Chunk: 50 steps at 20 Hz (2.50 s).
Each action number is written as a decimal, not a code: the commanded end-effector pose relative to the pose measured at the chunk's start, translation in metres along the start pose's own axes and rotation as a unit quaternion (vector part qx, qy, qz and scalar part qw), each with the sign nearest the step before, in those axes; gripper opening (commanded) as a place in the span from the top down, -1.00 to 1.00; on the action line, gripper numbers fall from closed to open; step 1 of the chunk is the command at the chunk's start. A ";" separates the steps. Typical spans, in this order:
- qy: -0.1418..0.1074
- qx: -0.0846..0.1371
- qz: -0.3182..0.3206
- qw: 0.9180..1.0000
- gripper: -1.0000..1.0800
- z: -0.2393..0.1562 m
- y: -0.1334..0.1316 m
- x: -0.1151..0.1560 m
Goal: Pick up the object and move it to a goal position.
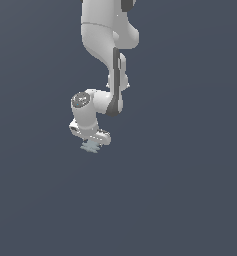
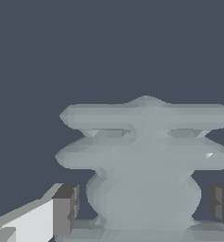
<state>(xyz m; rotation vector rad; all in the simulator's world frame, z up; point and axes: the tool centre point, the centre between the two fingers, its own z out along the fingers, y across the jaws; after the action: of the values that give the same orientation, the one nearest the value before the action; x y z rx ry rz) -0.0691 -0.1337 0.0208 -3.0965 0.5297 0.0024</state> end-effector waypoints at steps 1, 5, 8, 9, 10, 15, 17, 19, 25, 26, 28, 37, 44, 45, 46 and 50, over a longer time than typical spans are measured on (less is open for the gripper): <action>0.001 0.000 0.000 1.000 -0.92 0.005 0.000 0.001; 0.001 0.000 0.000 1.000 1.00 0.007 0.000 0.001; 0.001 0.000 0.000 1.000 1.00 0.007 0.000 0.001; 0.001 0.000 0.000 1.000 1.00 0.007 0.000 0.001; 0.001 0.000 0.000 1.000 1.00 0.007 0.000 0.001; 0.001 0.000 0.000 1.000 1.00 0.005 0.000 0.001; 0.001 0.000 0.000 1.000 1.00 0.003 -0.002 0.001; 0.001 0.000 0.000 1.000 1.00 -0.001 -0.004 0.000; 0.001 0.000 0.000 1.000 1.00 -0.026 -0.018 -0.002; 0.001 0.000 0.000 1.000 1.00 -0.032 -0.021 -0.003; 0.001 0.000 0.000 1.000 1.00 -0.046 -0.029 -0.005; 0.001 0.000 0.001 1.000 1.00 -0.132 -0.076 -0.013; 0.002 -0.001 0.001 1.000 1.00 -0.209 -0.118 -0.021; 0.002 -0.001 0.001 1.000 1.00 -0.220 -0.124 -0.022; 0.002 -0.001 0.001 1.000 1.00 -0.230 -0.130 -0.023; 0.002 -0.002 0.001 1.000 1.00 -0.272 -0.153 -0.026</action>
<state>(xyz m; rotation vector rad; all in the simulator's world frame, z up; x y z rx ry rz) -0.0436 0.0105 0.2764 -3.0993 0.5325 -0.0032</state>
